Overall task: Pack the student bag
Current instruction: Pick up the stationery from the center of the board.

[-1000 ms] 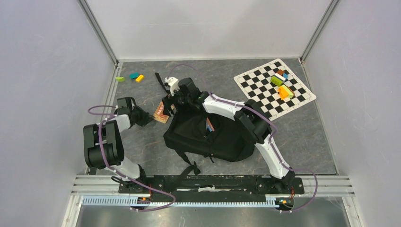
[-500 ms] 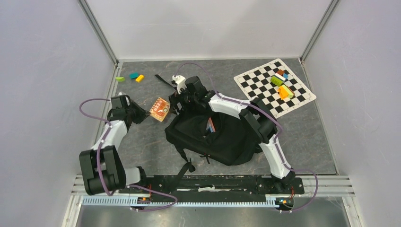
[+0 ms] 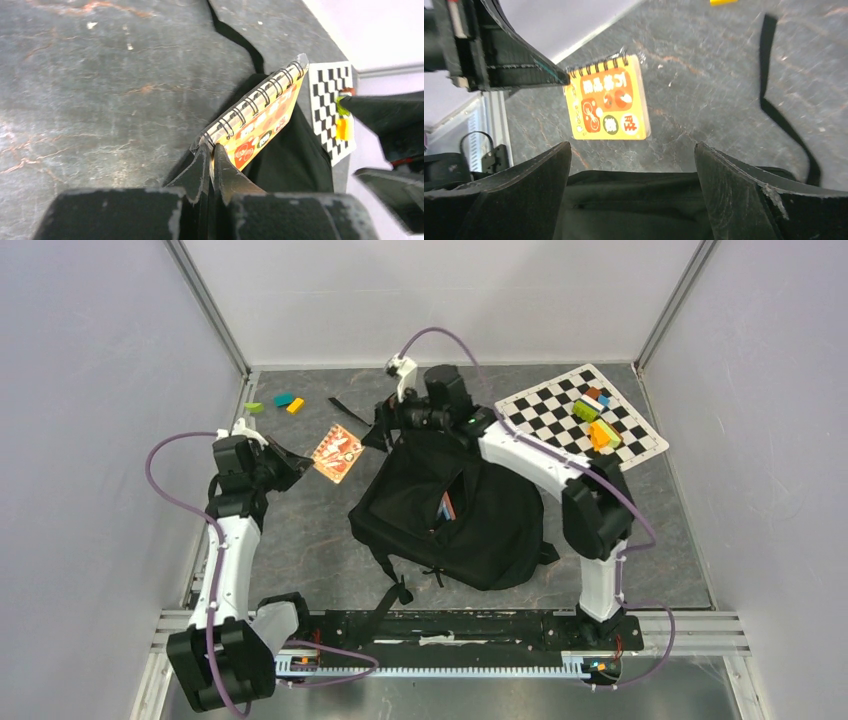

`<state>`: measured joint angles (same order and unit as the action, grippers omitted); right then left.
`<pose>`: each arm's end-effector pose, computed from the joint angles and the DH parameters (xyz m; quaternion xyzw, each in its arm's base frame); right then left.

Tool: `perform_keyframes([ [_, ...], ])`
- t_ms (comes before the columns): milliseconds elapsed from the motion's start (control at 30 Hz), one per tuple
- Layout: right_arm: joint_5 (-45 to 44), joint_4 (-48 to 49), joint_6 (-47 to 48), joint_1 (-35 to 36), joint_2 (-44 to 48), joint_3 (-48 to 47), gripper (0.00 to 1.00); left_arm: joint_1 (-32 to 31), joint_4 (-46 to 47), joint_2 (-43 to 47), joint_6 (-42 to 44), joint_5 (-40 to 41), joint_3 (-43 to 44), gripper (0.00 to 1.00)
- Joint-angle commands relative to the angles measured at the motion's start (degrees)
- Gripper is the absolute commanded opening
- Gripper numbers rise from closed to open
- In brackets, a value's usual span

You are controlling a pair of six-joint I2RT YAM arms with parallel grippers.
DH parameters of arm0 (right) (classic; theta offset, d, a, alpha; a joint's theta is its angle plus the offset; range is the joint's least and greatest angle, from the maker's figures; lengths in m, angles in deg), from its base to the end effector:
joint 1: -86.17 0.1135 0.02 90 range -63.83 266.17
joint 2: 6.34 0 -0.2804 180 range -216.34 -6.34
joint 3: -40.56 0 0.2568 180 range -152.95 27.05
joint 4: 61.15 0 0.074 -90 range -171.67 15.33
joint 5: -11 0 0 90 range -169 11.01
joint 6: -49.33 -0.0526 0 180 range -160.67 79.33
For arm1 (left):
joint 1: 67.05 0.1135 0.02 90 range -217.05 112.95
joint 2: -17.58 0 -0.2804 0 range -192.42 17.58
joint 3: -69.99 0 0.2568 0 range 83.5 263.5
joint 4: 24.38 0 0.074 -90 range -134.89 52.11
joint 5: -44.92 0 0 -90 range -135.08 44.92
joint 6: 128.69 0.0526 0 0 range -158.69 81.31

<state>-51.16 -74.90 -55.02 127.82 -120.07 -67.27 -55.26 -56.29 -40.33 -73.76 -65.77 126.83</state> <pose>0.3586 0.3518 0.3033 -0.3219 0.7383 0.4361 0.4014 0.2301 0.0290 0.2792 -0.2651 0.8273 -0.2493 0.4281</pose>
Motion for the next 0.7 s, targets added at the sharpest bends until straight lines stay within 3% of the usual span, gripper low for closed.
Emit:
perform_keyframes([
  [0, 3.90, -1.10, -0.23, -3.05, 7.88, 1.52, 0.98, -0.73, 1.69, 3.92, 3.10, -10.70, 1.65, 0.02],
  [133, 5.48, -7.54, 2.80, -3.56, 11.45, 3.54, 0.98, -3.97, 2.17, 5.03, 4.09, -16.34, 2.45, 0.02],
  [300, 5.57, -6.02, 2.57, -3.48, 18.99, 16.14, 0.98, -9.15, 2.68, 7.97, 2.37, -18.23, 1.33, 0.02],
  [533, 9.41, 8.20, -5.69, -3.50, 31.80, 37.32, 0.98, -17.15, 6.09, 10.62, -1.46, -17.43, -4.11, 0.02],
  [667, 9.13, 10.42, -8.01, -3.50, 35.39, 40.10, 0.97, -18.61, 7.61, 10.97, -2.26, -17.94, -5.56, 0.02],
])
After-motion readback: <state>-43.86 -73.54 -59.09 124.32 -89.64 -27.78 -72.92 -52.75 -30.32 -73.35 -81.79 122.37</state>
